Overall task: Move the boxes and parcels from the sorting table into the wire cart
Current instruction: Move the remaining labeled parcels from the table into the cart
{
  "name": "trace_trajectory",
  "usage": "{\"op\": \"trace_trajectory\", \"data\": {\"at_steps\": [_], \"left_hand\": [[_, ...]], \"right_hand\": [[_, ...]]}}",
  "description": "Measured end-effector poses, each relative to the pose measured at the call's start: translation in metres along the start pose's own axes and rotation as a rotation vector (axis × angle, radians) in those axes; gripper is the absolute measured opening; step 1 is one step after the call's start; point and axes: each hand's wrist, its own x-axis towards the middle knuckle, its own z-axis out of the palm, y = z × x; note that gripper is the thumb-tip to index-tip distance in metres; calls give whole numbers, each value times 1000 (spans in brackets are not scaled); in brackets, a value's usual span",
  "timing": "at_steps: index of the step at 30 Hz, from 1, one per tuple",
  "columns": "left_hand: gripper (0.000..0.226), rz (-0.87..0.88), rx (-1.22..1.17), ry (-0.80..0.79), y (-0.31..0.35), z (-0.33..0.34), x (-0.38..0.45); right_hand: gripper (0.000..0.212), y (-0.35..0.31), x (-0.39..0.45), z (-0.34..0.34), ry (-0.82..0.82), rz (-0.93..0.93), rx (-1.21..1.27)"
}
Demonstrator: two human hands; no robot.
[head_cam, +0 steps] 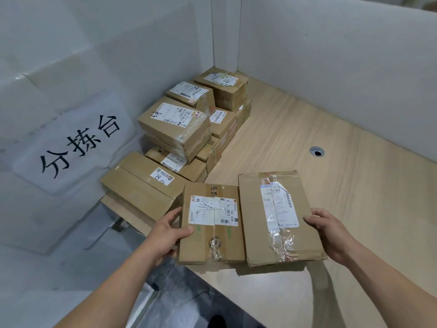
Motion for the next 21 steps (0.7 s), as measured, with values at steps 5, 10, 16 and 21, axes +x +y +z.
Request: {"op": "trace_trajectory", "data": {"at_steps": [5, 10, 16, 21], "left_hand": [[76, 82, -57, 21, 11, -7, -12], [66, 161, -107, 68, 30, -15, -37], [65, 268, -181, 140, 36, -5, -85], [73, 353, -273, 229, 29, -6, -134]], "right_hand": [[58, -30, -10, -9, -148, -46, 1], [83, -69, -15, -13, -315, -136, 3], [60, -100, -27, -15, -478, -257, 35], [57, -120, -45, 1, -579, -354, -6]]}}
